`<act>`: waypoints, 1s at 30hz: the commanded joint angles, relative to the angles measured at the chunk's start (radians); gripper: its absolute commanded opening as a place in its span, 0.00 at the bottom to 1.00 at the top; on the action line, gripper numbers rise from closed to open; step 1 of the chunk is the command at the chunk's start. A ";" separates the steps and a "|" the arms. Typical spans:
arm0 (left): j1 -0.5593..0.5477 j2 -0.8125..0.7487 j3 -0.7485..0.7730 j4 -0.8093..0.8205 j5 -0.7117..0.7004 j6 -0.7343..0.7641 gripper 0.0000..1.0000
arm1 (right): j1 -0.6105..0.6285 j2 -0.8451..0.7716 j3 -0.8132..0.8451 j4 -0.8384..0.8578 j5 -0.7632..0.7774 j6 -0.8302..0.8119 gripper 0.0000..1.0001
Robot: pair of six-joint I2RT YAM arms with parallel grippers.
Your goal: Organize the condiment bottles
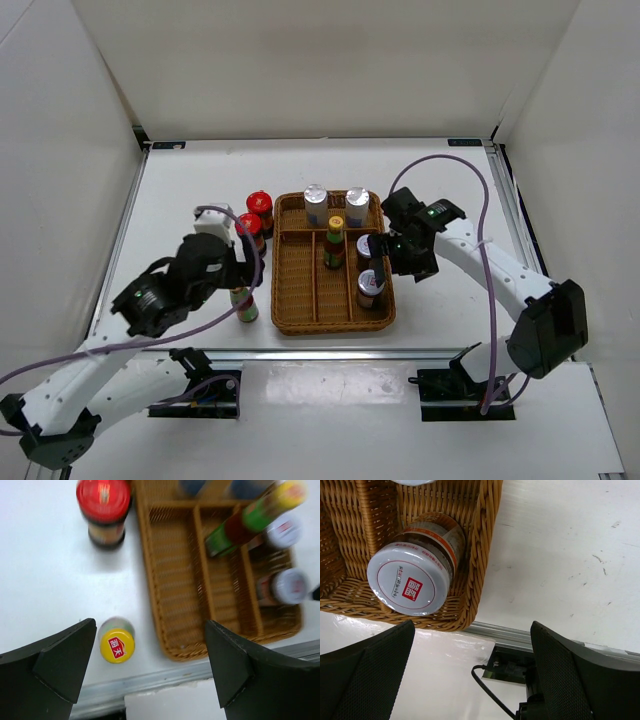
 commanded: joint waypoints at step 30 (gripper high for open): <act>-0.003 0.289 0.353 -0.057 -0.081 0.022 0.11 | -0.004 -0.098 -0.050 -0.013 -0.025 0.008 1.00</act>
